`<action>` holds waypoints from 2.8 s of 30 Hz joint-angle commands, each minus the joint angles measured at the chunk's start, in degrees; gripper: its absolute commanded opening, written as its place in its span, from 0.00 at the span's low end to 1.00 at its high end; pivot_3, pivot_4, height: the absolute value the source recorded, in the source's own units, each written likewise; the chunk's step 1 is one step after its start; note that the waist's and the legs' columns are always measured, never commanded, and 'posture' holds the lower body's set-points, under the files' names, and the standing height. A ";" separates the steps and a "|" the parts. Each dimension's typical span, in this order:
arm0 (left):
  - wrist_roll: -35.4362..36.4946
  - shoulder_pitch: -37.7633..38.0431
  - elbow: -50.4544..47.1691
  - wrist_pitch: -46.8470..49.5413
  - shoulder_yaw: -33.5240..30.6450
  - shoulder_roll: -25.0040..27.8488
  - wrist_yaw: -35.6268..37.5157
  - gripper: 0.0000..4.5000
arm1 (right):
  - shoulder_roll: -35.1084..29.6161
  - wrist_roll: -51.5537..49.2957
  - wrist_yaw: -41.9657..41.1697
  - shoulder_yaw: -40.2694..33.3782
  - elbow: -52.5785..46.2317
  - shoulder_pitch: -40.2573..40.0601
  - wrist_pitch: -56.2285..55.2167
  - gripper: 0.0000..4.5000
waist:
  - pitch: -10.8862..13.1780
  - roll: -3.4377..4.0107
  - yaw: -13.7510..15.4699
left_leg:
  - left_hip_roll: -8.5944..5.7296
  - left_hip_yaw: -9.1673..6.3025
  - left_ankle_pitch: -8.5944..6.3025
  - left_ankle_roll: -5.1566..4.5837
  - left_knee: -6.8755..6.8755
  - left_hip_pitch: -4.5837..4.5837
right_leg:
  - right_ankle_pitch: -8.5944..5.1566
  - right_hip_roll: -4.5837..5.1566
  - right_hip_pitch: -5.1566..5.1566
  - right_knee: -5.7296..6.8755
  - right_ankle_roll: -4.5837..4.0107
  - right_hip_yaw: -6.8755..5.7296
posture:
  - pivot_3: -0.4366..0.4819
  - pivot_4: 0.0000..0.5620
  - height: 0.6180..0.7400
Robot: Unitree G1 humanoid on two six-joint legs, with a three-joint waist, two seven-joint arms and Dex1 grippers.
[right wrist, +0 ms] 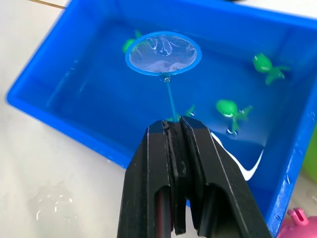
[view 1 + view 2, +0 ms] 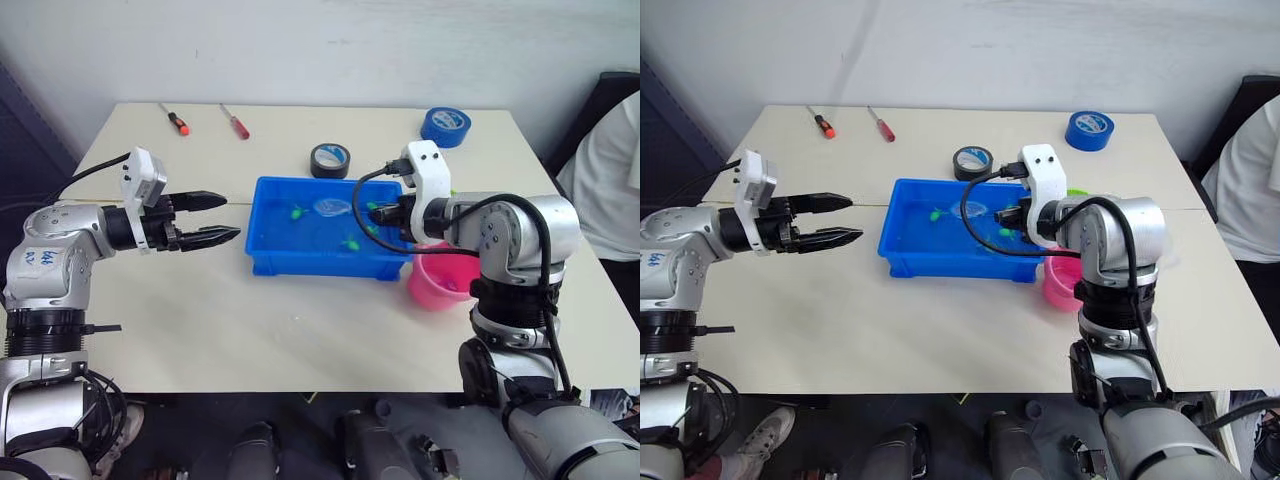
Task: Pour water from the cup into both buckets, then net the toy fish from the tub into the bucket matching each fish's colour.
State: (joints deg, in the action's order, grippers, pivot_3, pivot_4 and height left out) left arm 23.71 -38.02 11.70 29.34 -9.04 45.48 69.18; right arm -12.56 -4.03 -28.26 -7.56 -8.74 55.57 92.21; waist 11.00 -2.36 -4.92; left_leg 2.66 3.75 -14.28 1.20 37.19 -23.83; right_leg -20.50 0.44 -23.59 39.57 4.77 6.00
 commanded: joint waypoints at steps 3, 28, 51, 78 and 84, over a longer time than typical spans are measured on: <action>1.48 -2.17 -2.51 0.95 1.31 1.29 1.70 0.86 | 0.23 -1.52 4.97 -3.42 1.94 1.41 0.29 0.00 | 0.00 0.00 0.01 | 0.00 -0.03 0.03 0.01 0.04 -0.29 | 0.00 0.00 -0.25 0.02 0.00 -0.03 | 0.48 0.27 0.95; 1.11 -3.95 -2.30 -0.34 2.91 0.05 -0.32 0.86 | 2.83 -1.35 17.71 -2.85 9.82 -0.27 -17.19 0.00 | 0.01 0.01 -1.52 | 0.01 0.01 0.05 0.03 -0.04 -0.31 | 0.01 -0.04 -0.31 -0.02 0.01 0.05 | 0.48 0.27 0.95; -0.06 -6.30 3.18 -3.67 3.53 1.24 0.70 0.86 | -3.08 -10.69 12.48 -1.18 -15.95 -10.27 -6.17 0.00 | 0.01 0.02 -1.13 | 0.01 -0.03 0.06 0.05 -0.14 -0.39 | 0.01 -0.02 -0.33 -0.15 0.01 0.02 | 0.48 0.27 0.95; -0.84 -16.38 12.32 -6.86 5.61 -3.59 3.57 0.86 | -20.13 -16.84 6.80 -12.98 -19.64 -10.62 -10.10 0.00 | 0.02 0.04 0.68 | -0.03 -0.03 0.00 -0.05 -0.14 -0.45 | 0.01 -0.01 -0.31 -0.35 0.02 -0.02 | 0.48 0.27 0.95; -2.00 -19.36 17.05 -9.15 6.55 -5.90 5.32 0.86 | -32.17 -18.48 2.11 -18.24 -21.17 -18.33 -11.55 0.00 | 0.02 0.04 0.56 | 0.00 -0.01 -0.04 -0.14 -0.17 -0.44 | 0.02 -0.03 -0.19 -0.60 0.05 0.02 | 0.48 0.27 0.95</action>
State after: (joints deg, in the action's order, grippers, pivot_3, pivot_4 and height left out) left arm 22.03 -55.98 28.39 21.49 -2.20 39.52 73.68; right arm -43.13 -21.82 -25.10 -23.32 -27.22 37.66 82.07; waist 11.02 -2.33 -4.37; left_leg 2.66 3.76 -14.32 1.06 37.01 -24.27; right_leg -20.48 0.40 -23.78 38.97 4.83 6.05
